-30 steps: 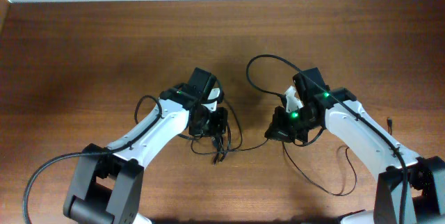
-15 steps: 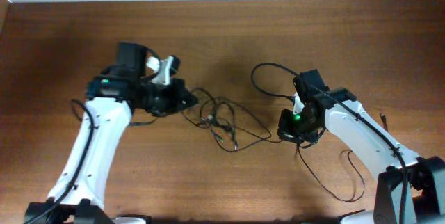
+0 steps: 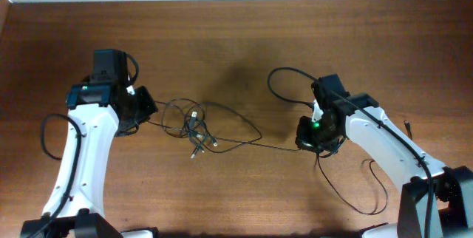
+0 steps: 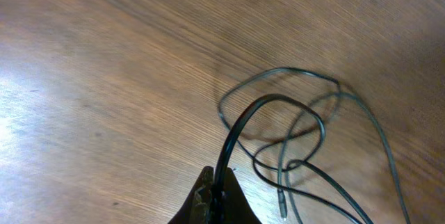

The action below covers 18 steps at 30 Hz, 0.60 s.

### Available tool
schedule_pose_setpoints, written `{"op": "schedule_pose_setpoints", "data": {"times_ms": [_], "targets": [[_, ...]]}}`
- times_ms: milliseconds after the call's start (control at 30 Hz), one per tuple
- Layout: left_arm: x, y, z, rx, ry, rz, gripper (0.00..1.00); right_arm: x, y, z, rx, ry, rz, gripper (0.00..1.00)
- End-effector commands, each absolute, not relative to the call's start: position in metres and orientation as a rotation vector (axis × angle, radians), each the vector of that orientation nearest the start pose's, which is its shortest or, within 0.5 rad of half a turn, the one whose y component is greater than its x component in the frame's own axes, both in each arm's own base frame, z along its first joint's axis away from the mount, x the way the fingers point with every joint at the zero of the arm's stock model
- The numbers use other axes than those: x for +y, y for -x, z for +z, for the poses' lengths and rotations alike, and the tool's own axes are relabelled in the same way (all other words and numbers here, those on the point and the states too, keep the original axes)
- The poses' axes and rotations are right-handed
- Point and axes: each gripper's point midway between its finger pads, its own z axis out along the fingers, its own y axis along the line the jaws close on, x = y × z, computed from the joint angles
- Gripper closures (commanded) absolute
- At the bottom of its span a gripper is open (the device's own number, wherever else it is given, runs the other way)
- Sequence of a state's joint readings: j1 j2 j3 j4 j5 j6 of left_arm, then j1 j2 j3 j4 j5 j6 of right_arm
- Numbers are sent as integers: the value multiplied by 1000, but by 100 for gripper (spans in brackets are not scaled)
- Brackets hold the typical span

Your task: Untangle cables

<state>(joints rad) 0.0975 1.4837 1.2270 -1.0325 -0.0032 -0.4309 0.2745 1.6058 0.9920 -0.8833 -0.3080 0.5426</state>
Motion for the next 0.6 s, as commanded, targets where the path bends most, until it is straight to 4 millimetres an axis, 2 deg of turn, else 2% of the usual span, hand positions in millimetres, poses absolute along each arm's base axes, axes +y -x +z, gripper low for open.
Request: {"op": "schedule_pose_setpoints", "data": {"times_ms": [0, 67, 133, 167, 233, 267, 300, 333, 367, 433, 467, 500, 533, 567], "targets": [[58, -317, 149, 2674, 842, 96, 100, 93, -255, 41, 3136, -450, 199, 96], [57, -317, 149, 2673, 842, 95, 100, 71, -250, 40, 3125, -521, 7, 96], [53, -318, 148, 2680, 837, 58, 100, 70, -249, 40, 3127, -531, -2, 96], [48, -319, 148, 2688, 831, 15, 96, 74, -249, 40, 3132, -532, 28, 96], [33, -320, 147, 2713, 797, -94, 68, 82, -249, 40, 3142, -533, 100, 96], [22, -321, 148, 2737, 727, -179, 33, 83, -249, 40, 3140, -532, 111, 96], [16, -322, 148, 2749, 685, -226, 9, 83, -250, 40, 3139, -533, 112, 96], [4, -322, 150, 2768, 591, -307, 1, 83, -250, 40, 3140, -533, 112, 96], [-14, -322, 152, 2791, 415, -380, 1, 83, -250, 40, 3140, -532, 112, 96], [-29, -322, 152, 2807, 284, -385, 3, 84, -249, 40, 3141, -532, 116, 96], [-40, -321, 150, 2820, 224, -393, 27, 85, -249, 40, 3144, -532, 129, 96], [-51, -319, 148, 2835, 178, -399, 43, 86, -249, 40, 3146, -533, 139, 96], [-64, -317, 144, 2854, 125, -408, 51, 86, -249, 41, 3146, -534, 139, 96], [-79, -314, 138, 2883, 62, -416, 65, 86, -249, 41, 3146, -534, 139, 96]]}}
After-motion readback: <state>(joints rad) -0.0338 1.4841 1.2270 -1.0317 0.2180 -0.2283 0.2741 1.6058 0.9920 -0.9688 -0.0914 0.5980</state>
